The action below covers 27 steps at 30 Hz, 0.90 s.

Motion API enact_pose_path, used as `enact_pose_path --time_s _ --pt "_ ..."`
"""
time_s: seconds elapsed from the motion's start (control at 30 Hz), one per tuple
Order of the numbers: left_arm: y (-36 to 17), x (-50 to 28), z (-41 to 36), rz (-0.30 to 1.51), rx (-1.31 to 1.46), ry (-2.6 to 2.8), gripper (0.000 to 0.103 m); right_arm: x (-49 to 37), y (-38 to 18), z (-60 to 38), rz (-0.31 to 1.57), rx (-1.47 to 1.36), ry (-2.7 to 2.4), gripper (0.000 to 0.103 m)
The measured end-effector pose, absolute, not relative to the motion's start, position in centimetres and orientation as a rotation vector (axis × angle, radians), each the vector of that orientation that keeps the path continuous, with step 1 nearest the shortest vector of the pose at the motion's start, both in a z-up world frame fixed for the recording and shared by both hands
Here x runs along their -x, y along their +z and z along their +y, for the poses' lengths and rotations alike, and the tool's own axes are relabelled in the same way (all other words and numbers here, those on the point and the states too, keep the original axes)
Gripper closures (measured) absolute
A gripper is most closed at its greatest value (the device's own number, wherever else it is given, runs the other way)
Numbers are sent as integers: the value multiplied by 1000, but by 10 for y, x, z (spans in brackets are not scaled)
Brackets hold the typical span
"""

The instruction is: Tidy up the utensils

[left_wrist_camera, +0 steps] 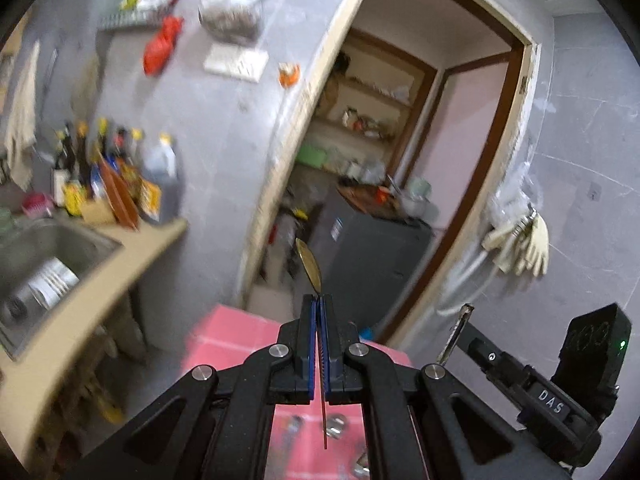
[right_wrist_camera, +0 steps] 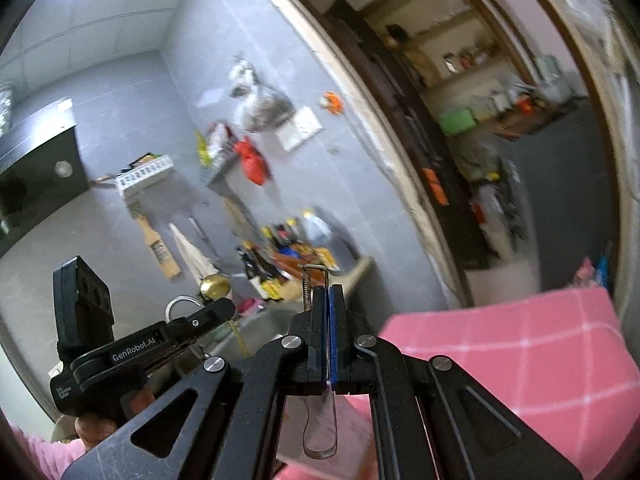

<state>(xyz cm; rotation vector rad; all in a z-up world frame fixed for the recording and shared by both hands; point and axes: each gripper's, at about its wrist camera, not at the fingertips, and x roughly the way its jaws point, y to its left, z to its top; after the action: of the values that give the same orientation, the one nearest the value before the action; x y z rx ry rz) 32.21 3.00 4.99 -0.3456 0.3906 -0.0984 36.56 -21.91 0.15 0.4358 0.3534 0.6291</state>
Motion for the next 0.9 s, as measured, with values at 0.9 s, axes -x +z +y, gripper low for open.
enact_pose_path --time_s 0.9 --pt "-51 -311 57 416 267 -129 100 -372 -78 -126 453 -224 723 101"
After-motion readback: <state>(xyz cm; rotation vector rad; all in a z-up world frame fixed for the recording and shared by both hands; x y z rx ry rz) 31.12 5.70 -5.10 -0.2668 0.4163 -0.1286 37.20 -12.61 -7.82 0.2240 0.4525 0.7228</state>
